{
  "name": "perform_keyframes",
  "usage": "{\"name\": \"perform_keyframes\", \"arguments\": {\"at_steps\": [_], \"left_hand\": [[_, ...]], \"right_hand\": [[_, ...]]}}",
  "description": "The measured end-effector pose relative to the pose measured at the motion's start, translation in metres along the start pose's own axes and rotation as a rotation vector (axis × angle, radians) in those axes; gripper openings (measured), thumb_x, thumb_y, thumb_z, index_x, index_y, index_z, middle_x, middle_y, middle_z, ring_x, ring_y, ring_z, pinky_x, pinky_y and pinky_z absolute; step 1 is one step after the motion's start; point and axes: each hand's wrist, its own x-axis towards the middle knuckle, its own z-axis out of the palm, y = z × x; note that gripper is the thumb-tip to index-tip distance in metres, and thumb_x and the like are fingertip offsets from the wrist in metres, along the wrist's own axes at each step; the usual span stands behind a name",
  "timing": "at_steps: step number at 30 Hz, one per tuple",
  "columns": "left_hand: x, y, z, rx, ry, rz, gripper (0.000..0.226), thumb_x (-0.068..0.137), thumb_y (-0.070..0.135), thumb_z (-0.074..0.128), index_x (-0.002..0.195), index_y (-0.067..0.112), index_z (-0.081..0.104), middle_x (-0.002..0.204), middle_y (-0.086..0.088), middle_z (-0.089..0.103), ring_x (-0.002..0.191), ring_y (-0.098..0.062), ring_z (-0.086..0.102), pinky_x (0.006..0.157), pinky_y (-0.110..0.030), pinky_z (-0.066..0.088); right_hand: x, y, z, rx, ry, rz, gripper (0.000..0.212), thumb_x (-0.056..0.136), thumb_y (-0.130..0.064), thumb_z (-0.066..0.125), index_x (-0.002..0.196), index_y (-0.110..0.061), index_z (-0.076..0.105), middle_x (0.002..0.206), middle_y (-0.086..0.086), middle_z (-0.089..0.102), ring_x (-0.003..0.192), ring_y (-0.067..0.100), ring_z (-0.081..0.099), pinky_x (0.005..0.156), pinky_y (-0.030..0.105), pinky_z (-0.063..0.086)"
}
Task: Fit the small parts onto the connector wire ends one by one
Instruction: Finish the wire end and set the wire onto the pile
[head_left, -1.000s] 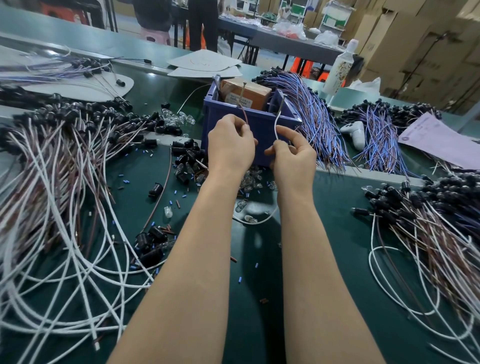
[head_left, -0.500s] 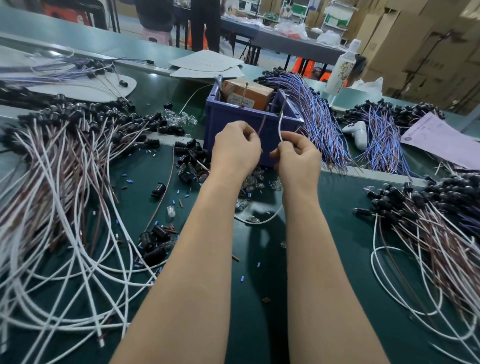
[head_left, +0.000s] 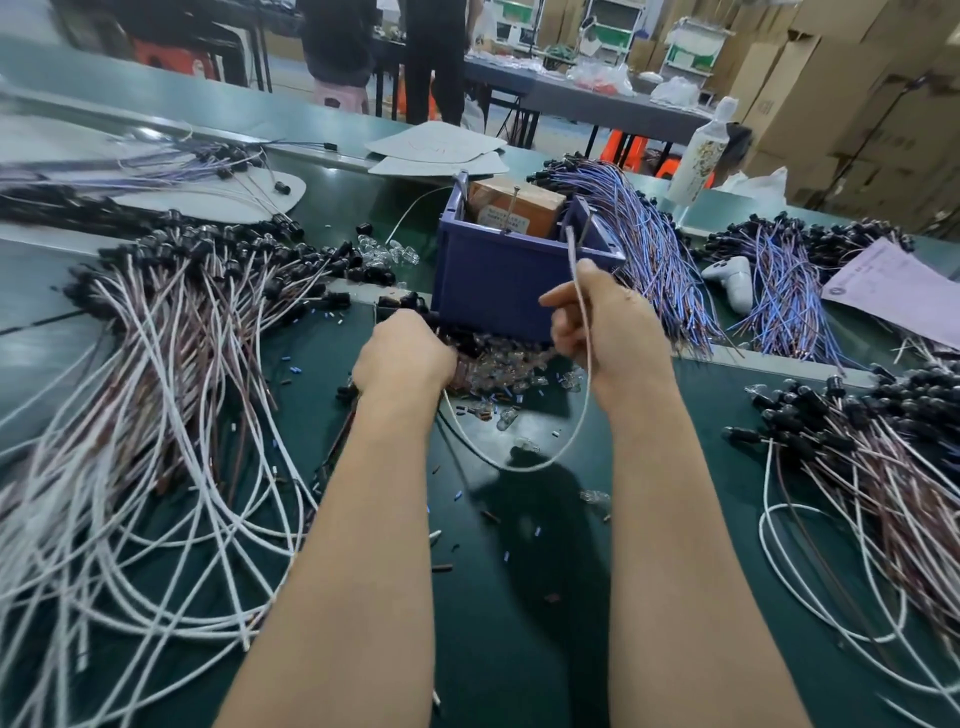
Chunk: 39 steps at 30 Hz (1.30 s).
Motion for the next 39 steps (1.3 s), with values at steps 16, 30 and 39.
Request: {"name": "perform_keyframes", "arguments": {"at_steps": [16, 30, 39], "left_hand": [[-0.015, 0.026, -0.035, -0.166, -0.338, 0.521, 0.012, 0.092, 0.021, 0.062, 0.081, 0.018, 0.057, 0.084, -0.006, 0.067, 0.08, -0.022, 0.063, 0.088, -0.044, 0.054], [-0.017, 0.028, -0.017, -0.508, -0.289, 0.583, 0.014, 0.093, 0.016, 0.06, 0.096, 0.005, 0.068, 0.09, -0.012, 0.072, 0.077, -0.013, 0.067, 0.077, -0.023, 0.054], [-0.013, 0.037, -0.009, -0.41, -0.18, 0.552, 0.014, 0.093, 0.02, 0.059, 0.095, 0.007, 0.065, 0.095, -0.014, 0.07, 0.093, -0.027, 0.066, 0.09, -0.043, 0.052]], "right_hand": [[-0.001, 0.006, 0.002, 0.02, -0.031, -0.014, 0.015, 0.093, -0.019, 0.059, 0.089, -0.007, 0.066, 0.071, 0.003, 0.062, 0.06, 0.009, 0.055, 0.058, 0.018, 0.05], [0.002, 0.002, 0.008, -0.051, -0.041, -0.006, 0.023, 0.097, -0.014, 0.053, 0.077, -0.007, 0.062, 0.056, -0.002, 0.061, 0.061, 0.018, 0.062, 0.068, 0.031, 0.052], [0.001, 0.003, 0.013, -0.49, 0.102, -0.223, 0.017, 0.098, -0.021, 0.051, 0.094, -0.009, 0.061, 0.076, -0.005, 0.055, 0.079, 0.014, 0.052, 0.076, 0.03, 0.042]]}}
